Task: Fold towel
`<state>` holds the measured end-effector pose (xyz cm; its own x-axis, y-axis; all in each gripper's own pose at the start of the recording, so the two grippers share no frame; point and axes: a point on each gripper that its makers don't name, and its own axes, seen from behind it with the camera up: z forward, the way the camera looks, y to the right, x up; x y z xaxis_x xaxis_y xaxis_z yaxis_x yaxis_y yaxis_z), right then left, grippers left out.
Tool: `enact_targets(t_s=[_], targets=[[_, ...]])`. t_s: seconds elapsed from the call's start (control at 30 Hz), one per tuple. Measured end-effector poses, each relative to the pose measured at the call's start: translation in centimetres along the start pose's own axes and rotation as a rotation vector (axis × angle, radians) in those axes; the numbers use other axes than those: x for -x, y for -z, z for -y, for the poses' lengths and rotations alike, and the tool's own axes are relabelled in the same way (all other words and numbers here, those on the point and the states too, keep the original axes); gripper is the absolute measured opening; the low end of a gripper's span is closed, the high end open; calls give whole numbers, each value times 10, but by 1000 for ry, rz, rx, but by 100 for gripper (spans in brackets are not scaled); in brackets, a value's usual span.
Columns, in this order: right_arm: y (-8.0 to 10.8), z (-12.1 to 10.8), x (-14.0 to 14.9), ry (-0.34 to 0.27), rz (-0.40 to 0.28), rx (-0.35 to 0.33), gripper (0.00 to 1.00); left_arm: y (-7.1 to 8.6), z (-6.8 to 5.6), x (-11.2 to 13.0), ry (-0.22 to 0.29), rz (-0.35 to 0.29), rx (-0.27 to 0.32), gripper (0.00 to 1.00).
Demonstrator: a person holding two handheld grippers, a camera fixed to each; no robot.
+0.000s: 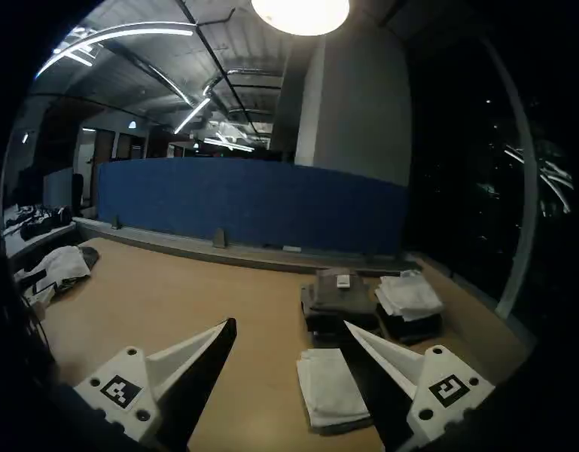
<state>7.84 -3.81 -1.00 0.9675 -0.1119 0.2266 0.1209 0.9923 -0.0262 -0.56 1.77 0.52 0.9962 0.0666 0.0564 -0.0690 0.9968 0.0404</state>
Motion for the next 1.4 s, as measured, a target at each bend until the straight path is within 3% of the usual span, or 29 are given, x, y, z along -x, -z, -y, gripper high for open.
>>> enact_targets(t_s=[0.37,0.67,0.87,1.4], targets=[[-1,-1,-2,-3,-6,2,100,-1,2,-5,14,-31,13,92],[1,-8,-3,-18,-14,16,100,3,17,-3,71,-55,-2,92],[3,-15,-3,-33,-23,23,100,4,19,-2,70,-53,-13,92],[3,-42,-13,-96,-122,3,100,5,18,-4,70,-53,-14,94]])
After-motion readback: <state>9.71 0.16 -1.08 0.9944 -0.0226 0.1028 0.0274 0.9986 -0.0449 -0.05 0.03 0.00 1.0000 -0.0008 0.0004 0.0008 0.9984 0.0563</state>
